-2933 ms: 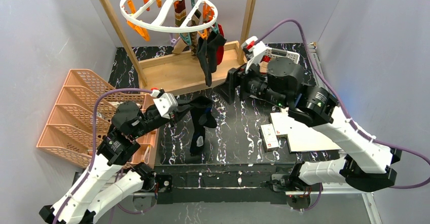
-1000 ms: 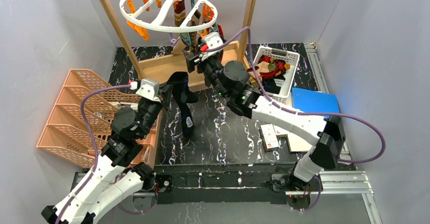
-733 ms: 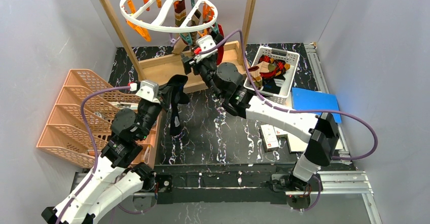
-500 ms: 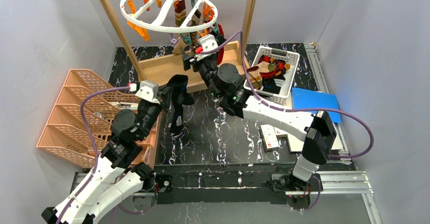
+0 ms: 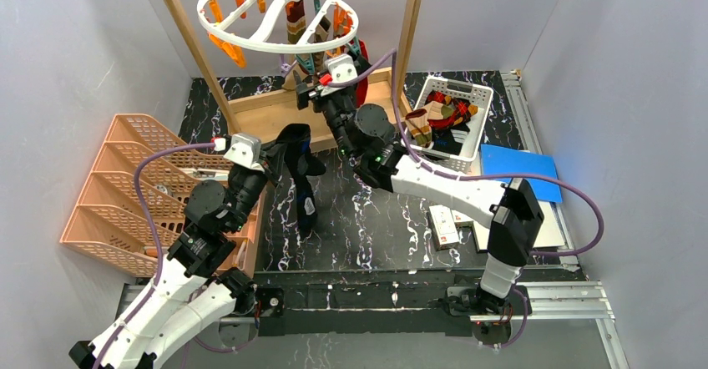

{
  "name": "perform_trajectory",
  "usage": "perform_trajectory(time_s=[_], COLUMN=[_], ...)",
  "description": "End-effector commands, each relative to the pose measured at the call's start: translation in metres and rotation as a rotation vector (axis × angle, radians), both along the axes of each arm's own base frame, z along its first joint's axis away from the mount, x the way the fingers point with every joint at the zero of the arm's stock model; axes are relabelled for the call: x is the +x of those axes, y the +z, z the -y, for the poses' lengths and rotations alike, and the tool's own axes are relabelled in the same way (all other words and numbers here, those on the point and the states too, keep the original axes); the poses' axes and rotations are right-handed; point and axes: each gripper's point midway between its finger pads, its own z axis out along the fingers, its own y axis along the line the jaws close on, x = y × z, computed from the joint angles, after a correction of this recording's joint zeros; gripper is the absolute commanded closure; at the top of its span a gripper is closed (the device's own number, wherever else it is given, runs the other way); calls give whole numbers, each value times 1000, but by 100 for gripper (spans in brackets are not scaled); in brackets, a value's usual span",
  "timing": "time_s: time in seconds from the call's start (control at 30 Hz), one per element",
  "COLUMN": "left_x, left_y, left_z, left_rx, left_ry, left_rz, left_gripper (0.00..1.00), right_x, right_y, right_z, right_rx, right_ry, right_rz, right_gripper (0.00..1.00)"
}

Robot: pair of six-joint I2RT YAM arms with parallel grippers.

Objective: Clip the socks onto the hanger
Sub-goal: Rotate the hanger at the clothesline.

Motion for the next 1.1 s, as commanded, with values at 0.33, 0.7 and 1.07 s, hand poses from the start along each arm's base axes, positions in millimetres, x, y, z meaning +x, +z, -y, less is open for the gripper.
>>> perform_trajectory(time_s=[0.33, 0.7, 1.07], left_x=[-3, -3, -3], left_y=[13, 11, 11], left_z=[-1, 0, 0], left_rx=[-35, -33, -36], left_ry=[-3, -8, -10], left_rz=[40, 36, 34], left_gripper=[100, 100, 100], right_x=[-2, 2, 0], right_y=[47, 54, 55], right_z=[2, -4, -6], right_rx=[143, 143, 135], right_ry=[-6, 5, 19], right_rz=[60, 13, -8], right_gripper=[17, 21, 29])
